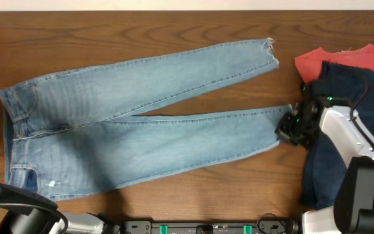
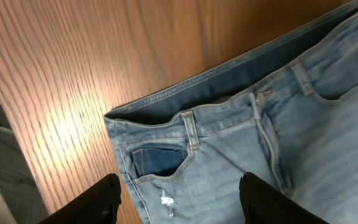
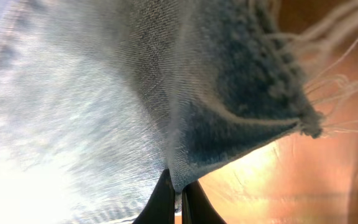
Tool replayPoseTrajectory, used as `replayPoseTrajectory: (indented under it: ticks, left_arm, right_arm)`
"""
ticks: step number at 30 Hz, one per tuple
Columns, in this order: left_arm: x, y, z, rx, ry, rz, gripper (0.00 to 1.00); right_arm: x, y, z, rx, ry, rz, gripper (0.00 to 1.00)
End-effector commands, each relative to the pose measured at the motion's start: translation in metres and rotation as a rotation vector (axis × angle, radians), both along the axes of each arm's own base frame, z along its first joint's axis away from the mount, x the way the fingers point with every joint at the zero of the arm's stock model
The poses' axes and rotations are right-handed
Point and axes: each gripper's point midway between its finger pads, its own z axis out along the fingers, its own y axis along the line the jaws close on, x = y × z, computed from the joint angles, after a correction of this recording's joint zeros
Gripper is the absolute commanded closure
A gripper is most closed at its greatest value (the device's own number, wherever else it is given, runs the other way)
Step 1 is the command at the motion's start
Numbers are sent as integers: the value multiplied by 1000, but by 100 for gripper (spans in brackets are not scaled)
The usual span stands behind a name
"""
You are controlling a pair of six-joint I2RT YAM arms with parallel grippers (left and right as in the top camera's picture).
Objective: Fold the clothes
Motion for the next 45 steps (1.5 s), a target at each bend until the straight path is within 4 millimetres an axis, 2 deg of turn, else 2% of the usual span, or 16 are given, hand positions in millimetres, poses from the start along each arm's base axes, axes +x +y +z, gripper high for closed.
replayPoseTrajectory:
  ticks: [1,7,11,13,17,26,27,29,37,45]
  left_arm:
    - [-17,-9,-29,-67,49,52,37]
    - [-41,-28,-69,-162,92,99,37]
    - [-52,-32,-78,-189,103,125,37]
    - [-57,-33,-80,-192,118,132,31]
    - [-70,-34,-92,-175,184,140,30]
    - [-73,-39,-129,-153,180,141,31]
    - [-73,-38,-131,-146,179,141,31]
    - [-73,-35,-134,-129,178,143,39]
    - [-73,-22,-140,-71,186,150,49]
    - [-77,-30,-164,-138,222,145,50]
  right_arm:
    - [17,-2,12,-1,-52,28,99]
    - [21,0,16,-2,-64,35,99]
    - [22,1,16,-3,-66,36,99]
    - [22,1,16,-2,-69,36,99]
    - [24,1,16,-3,-75,31,99]
    - [25,0,16,-2,-77,25,99]
    - [25,0,16,-3,-77,25,99]
    - [25,0,16,-3,-77,24,99]
    - [26,0,16,-4,-82,24,99]
    - [27,0,16,-4,-84,24,99]
